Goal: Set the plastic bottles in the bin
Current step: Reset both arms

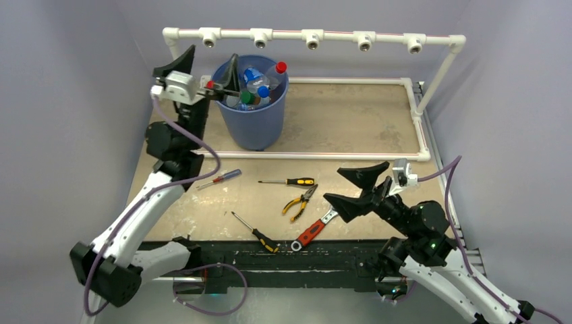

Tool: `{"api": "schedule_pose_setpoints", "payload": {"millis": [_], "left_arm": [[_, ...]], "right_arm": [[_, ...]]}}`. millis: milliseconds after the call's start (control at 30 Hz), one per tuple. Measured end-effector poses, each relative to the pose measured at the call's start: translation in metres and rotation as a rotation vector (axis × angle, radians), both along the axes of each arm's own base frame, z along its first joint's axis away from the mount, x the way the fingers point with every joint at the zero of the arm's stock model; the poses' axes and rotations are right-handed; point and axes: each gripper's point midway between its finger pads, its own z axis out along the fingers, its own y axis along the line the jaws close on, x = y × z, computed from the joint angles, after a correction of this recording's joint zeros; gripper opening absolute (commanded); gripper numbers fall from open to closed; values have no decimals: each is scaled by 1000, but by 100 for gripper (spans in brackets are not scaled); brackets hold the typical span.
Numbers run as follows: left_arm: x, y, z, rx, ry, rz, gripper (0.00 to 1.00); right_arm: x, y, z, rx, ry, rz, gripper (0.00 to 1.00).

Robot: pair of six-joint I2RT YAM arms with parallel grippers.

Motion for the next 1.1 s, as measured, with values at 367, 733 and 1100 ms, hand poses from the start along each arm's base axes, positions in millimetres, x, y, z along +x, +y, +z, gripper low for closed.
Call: {"api": "schedule_pose_setpoints", "payload": {"millis": [367,733,1100], "left_arm": [[-4,62,-104,-160,735,237,99],[-69,118,-217,-220,968,440,99],[-76,120,-275,-309,1040,478,99]], "right_arm": [[54,-29,-20,30,251,-323,99],[85,-68,-38,164,468,-609,99],[92,-80,-51,281,568,-693,99]]}}
